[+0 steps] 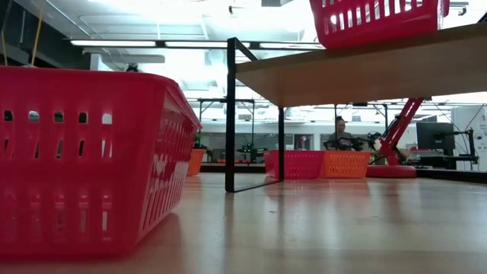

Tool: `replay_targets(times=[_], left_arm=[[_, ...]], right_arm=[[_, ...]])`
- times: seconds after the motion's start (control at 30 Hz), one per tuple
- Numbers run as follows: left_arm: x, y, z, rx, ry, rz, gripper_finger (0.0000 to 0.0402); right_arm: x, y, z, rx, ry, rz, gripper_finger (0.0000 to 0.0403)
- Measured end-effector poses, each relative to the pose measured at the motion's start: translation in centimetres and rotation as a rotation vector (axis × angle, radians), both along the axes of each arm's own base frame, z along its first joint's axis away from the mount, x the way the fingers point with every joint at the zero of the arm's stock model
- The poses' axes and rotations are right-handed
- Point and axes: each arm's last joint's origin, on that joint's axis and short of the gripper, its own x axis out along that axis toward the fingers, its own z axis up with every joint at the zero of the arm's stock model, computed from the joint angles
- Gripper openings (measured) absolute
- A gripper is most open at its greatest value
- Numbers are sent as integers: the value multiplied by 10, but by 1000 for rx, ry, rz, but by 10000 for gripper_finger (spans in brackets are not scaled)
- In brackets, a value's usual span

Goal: Stack baskets on shelf by color
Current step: Put the top left red bin on the shelf

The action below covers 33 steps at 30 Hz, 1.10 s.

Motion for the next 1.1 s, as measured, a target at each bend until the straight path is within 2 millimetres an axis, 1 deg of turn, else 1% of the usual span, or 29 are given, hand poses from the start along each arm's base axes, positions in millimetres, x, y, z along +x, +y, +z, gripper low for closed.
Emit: replay_targets(times=[0.1, 0.17, 0.23, 0.3, 0.33, 0.4, 0.47, 0.57, 0.63, 0.73, 0.87, 0.97, 1.1], left_arm=[[-34, -4, 24, 32, -146, -80, 0], [-52, -11, 31, 45, -276, -197, 0], [-66, -16, 22, 27, -370, -290, 0], [-78, -21, 5, -7, -469, -314, 0], [-87, -22, -8, -28, -488, -302, 0], [-102, -21, -21, -55, -591, -246, 0], [-118, -19, -37, -84, -644, -189, 0], [-133, -19, -52, -110, -702, -144, 0], [-142, -20, -55, -113, -728, -122, 0], [-151, -20, -52, -98, -753, -110, 0], [-154, -19, -50, -49, -751, -127, 0], [-154, -19, -50, -36, -747, -131, 0], [-153, -20, -50, -38, -744, -130, 0]], right_arm=[[13, 7, -13, 0, 108, 95, 0], [21, 11, -18, -20, 193, 134, 0], [28, 15, -17, -30, 253, 168, 0], [35, 21, -14, -38, 307, 214, 0], [38, 24, -13, -40, 332, 239, 0], [45, 31, -13, -43, 392, 302, 0], [53, 38, -14, -42, 460, 363, 0], [67, 50, -23, -46, 570, 445, 0], [79, 57, -32, -53, 642, 478, 0], [94, 65, -47, -95, 734, 516, 0], [109, 71, -66, -155, 807, 549, 0], [115, 74, -78, -177, 855, 562, 0], [118, 75, -90, -186, 925, 557, 0]])
